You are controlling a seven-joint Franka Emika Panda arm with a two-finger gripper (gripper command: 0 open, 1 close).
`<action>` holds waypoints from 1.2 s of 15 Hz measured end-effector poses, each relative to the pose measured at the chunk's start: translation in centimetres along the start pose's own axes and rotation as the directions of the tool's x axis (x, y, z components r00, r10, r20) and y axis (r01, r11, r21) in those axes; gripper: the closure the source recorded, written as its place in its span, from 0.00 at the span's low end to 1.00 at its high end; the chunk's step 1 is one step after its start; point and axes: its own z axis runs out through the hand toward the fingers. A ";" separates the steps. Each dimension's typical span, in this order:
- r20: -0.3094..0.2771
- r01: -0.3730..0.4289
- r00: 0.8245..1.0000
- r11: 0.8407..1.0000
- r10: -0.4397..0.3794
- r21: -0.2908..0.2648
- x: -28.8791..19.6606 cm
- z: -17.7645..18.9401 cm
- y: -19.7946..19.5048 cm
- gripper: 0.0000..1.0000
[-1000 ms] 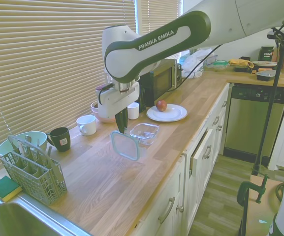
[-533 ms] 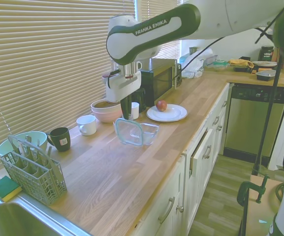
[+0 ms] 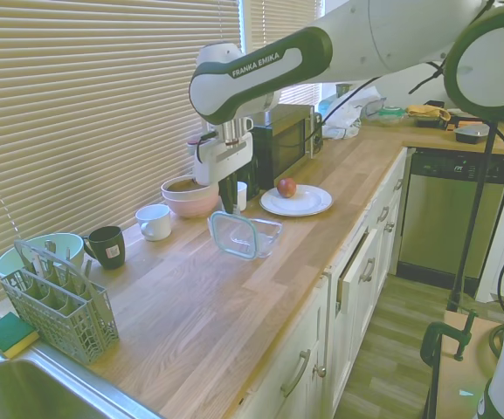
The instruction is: Cover the lid of the food container
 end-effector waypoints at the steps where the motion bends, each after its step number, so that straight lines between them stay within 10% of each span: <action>1: -0.004 -0.017 1.000 1.000 0.017 0.000 0.6 0.1 0.8 1.00; 18: 0.008 -0.062 0.998 0.997 0.062 0.051 5.6 0.1 5.5 1.00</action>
